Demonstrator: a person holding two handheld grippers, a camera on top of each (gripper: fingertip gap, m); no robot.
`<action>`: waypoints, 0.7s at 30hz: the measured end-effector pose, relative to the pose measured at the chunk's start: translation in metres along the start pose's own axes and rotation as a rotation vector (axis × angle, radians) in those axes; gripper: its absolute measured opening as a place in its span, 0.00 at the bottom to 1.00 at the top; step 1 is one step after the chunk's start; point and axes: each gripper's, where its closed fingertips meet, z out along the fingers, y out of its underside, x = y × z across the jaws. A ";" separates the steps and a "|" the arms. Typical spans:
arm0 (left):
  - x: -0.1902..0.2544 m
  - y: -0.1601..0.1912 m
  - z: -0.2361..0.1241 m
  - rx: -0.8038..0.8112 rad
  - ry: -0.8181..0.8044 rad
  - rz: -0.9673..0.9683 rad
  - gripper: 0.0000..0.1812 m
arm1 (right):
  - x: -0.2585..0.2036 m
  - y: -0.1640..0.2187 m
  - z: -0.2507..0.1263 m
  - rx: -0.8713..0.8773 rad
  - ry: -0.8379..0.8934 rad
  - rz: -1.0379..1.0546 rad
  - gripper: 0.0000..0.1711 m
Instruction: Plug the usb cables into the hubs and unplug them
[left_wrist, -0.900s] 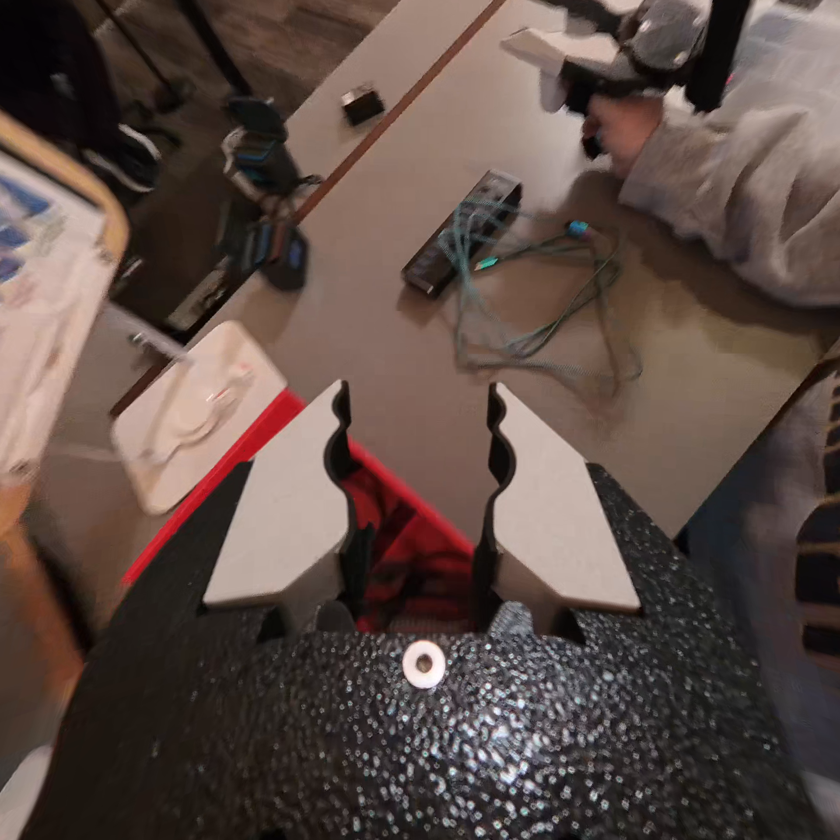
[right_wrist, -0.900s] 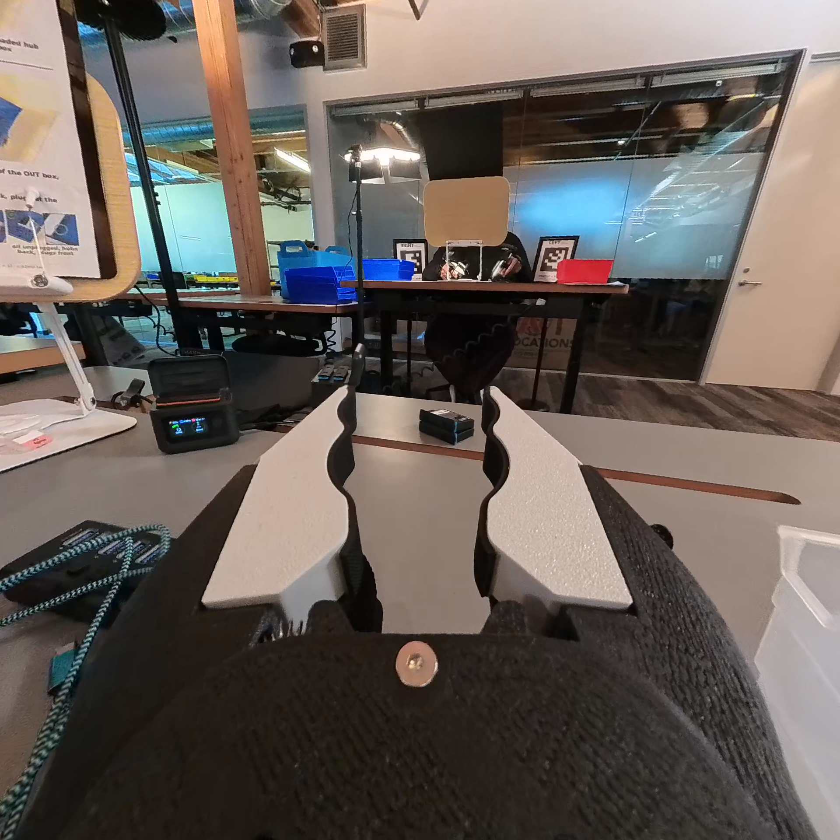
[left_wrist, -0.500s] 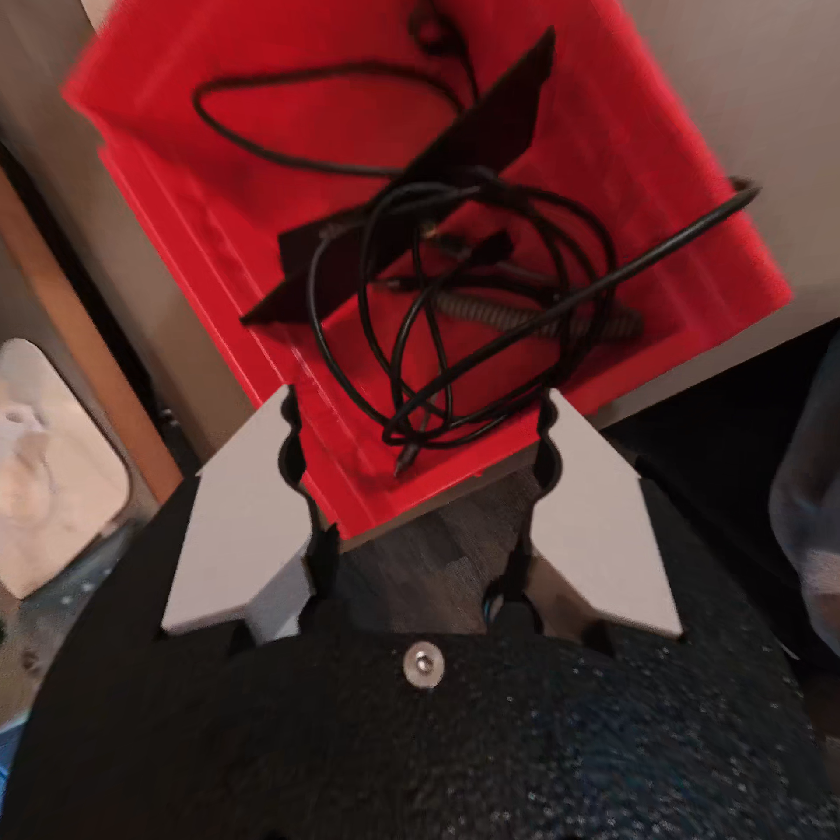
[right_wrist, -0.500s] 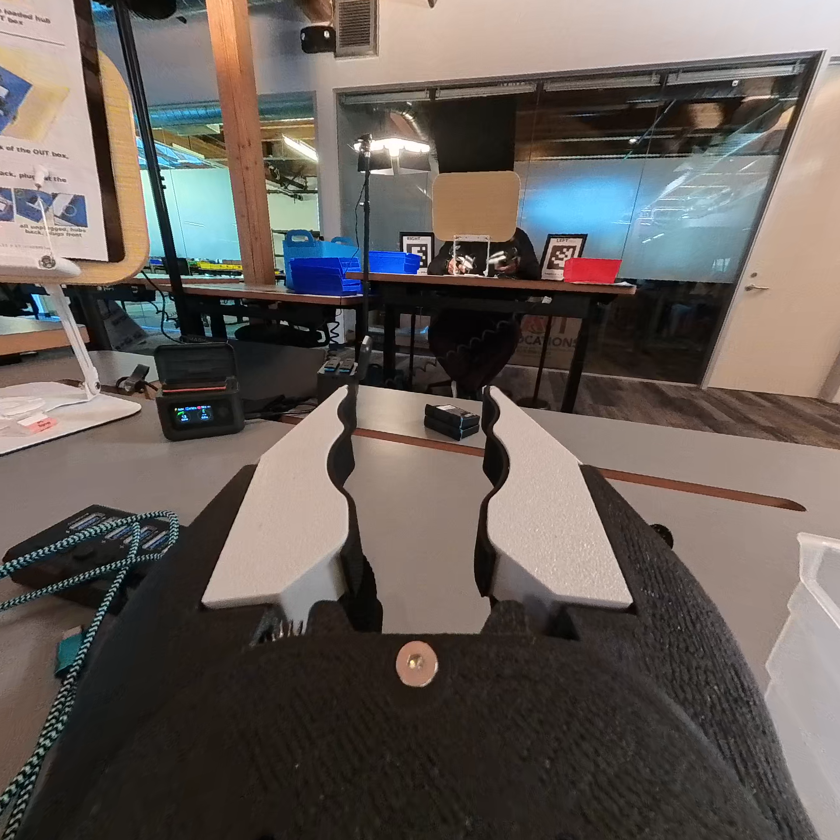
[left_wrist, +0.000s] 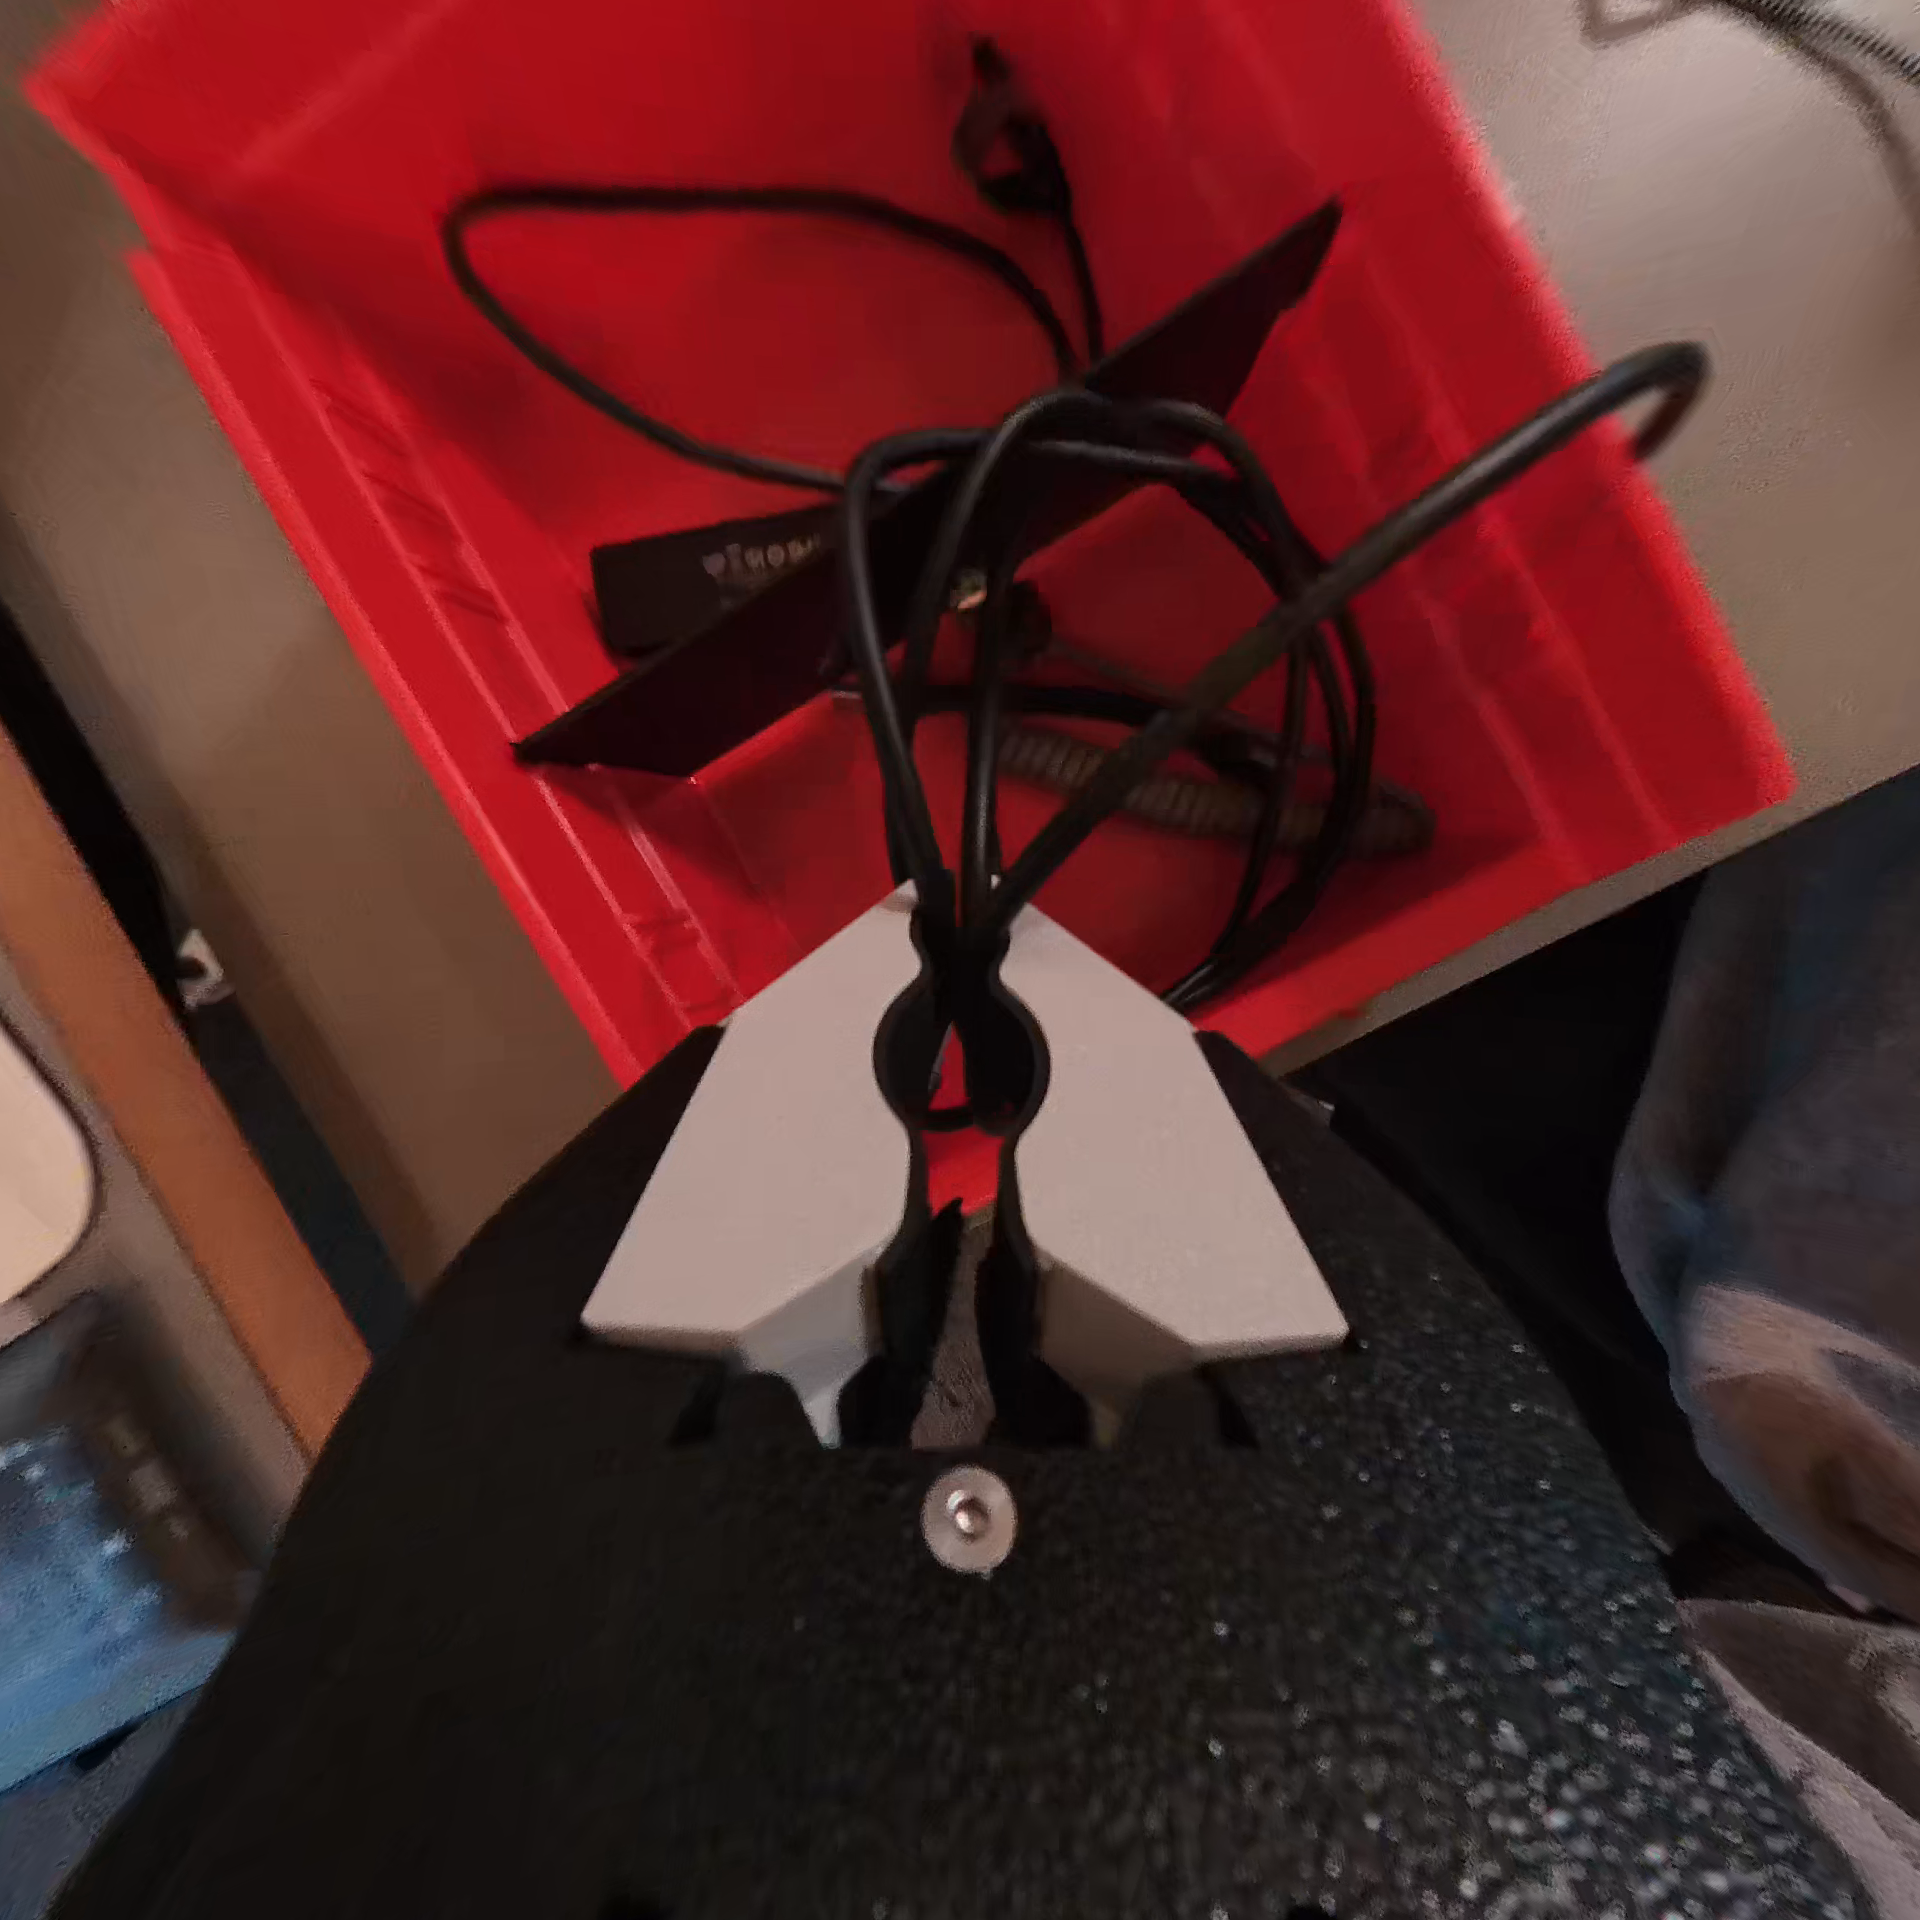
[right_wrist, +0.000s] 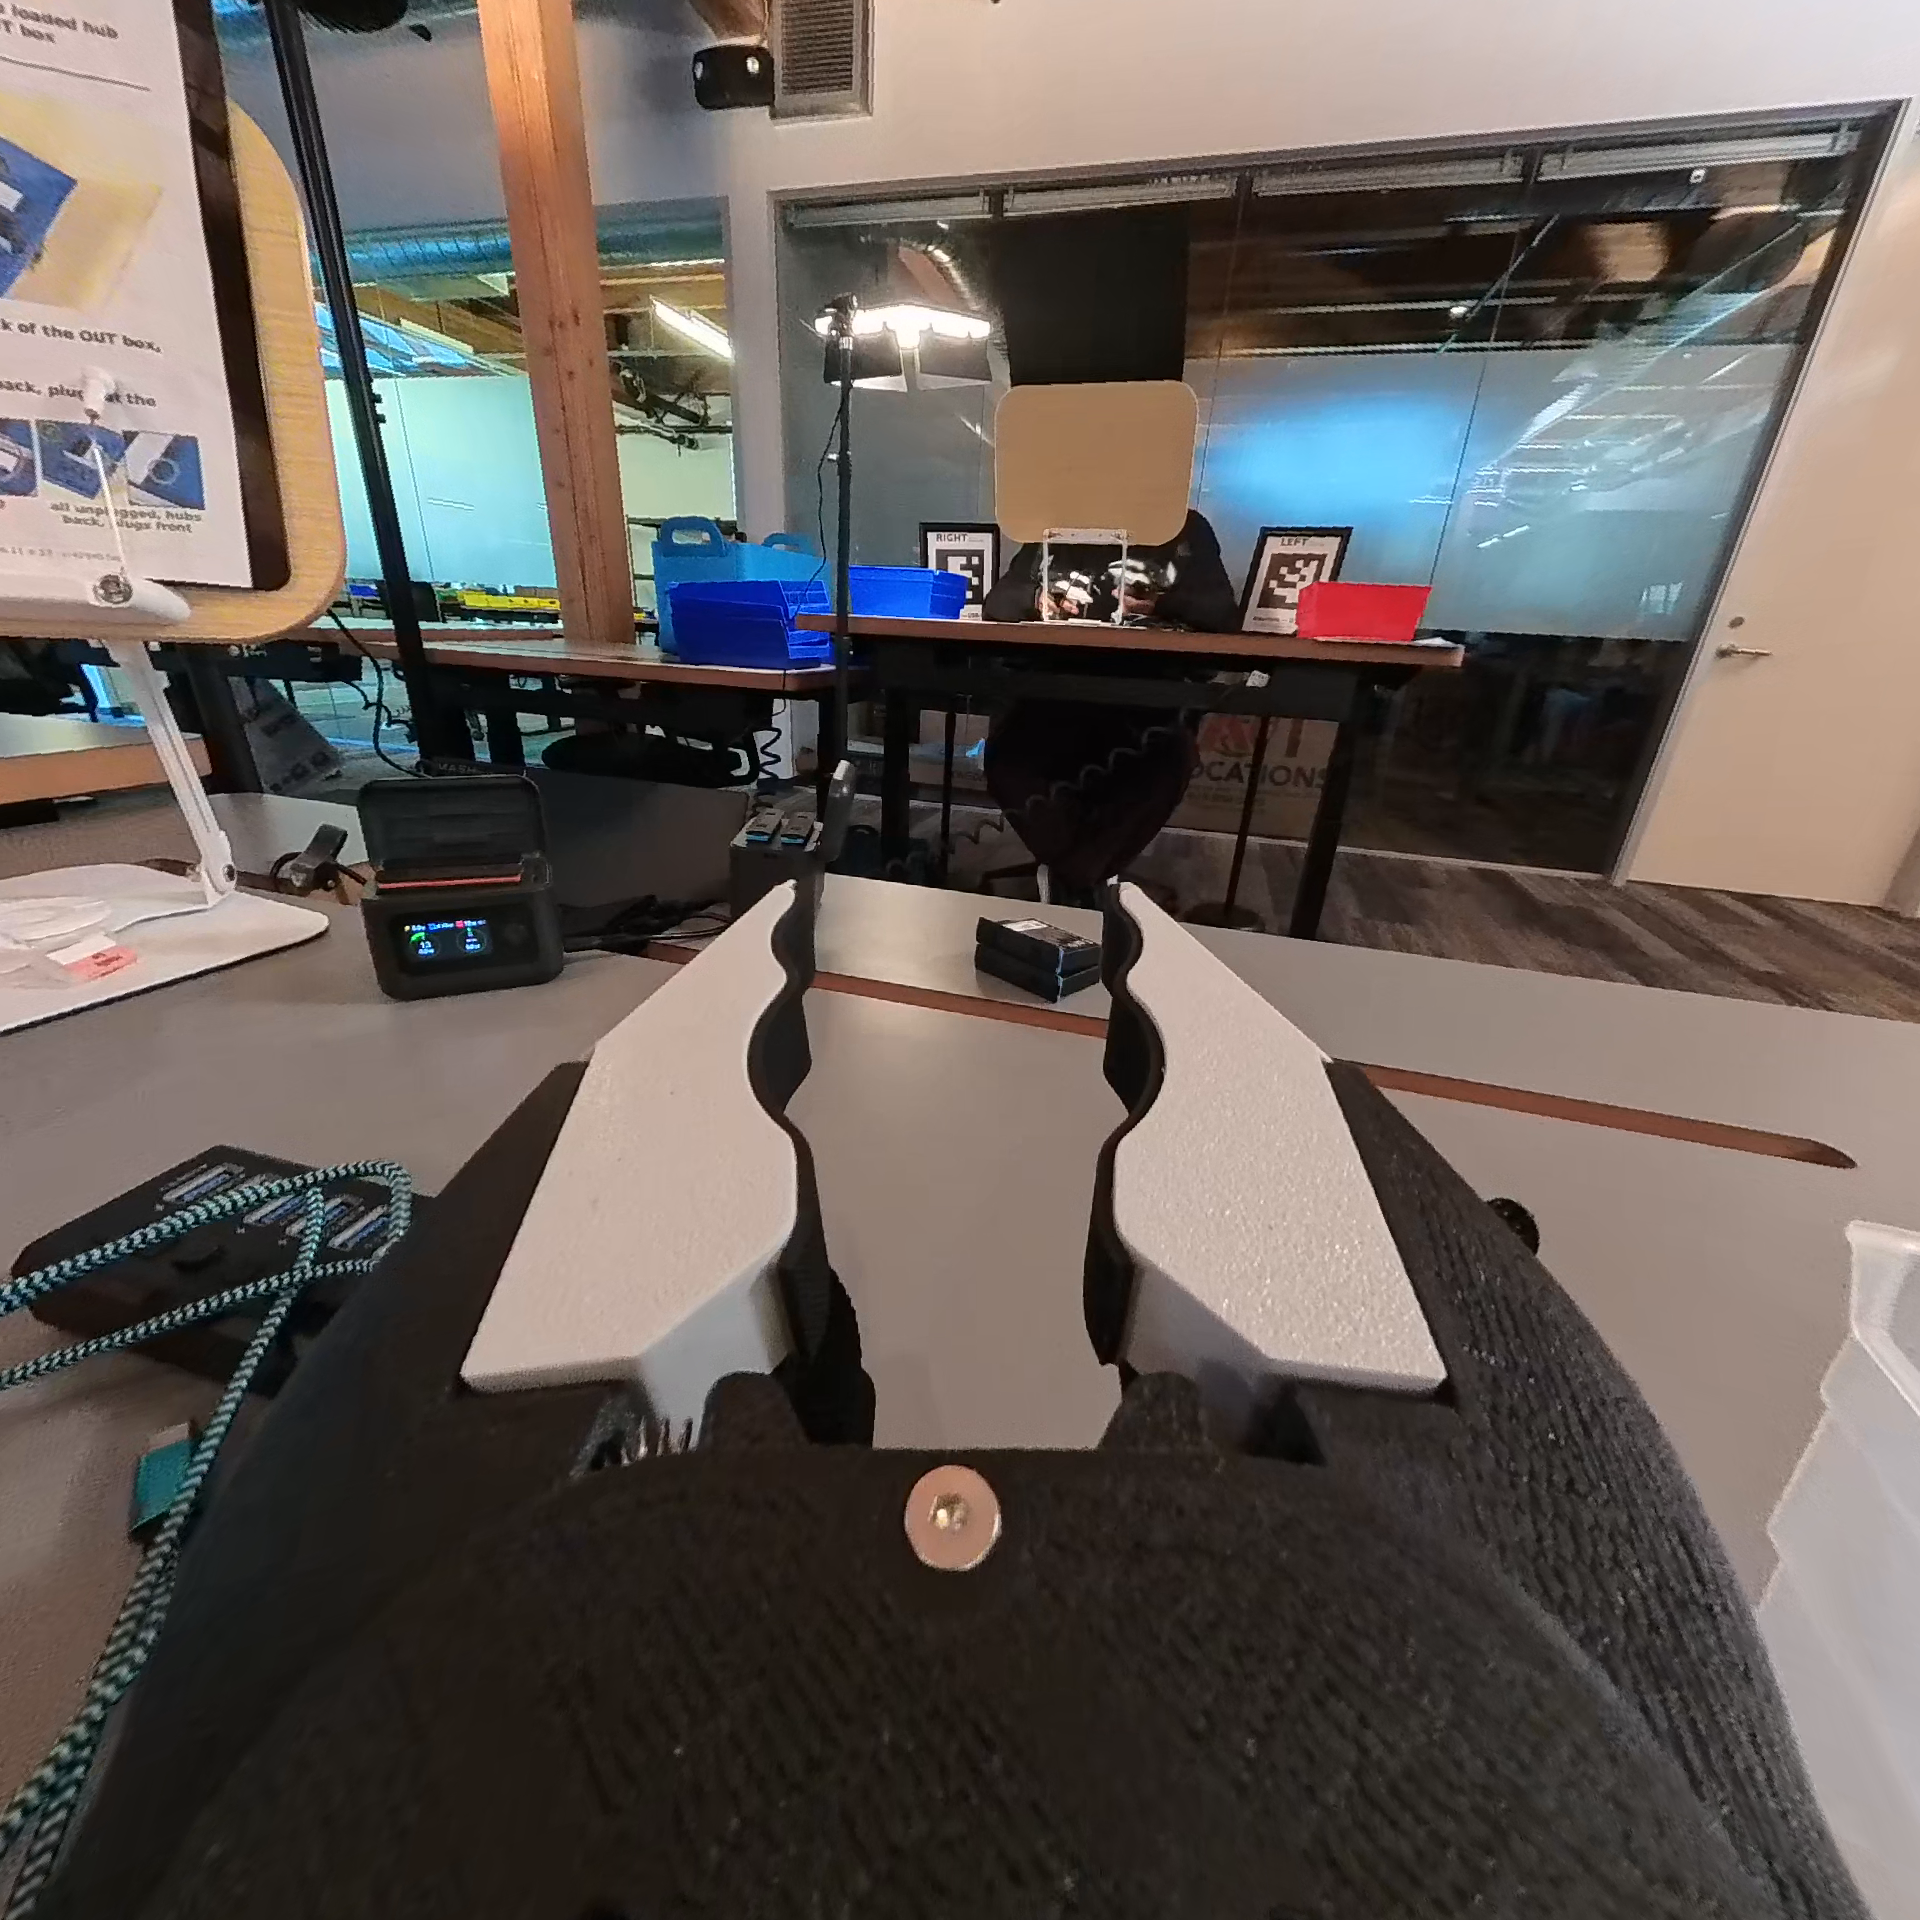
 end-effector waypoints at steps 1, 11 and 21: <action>0.000 -0.006 -0.010 0.026 -0.015 0.009 0.00 | 0.000 0.000 0.000 0.000 -0.001 -0.001 0.32; -0.006 -0.053 -0.107 0.118 -0.199 0.135 0.00 | -0.003 0.000 0.001 -0.001 -0.010 -0.009 0.32; -0.025 -0.087 -0.149 0.173 -0.408 0.200 0.00 | -0.002 0.000 0.000 0.001 -0.007 -0.002 0.32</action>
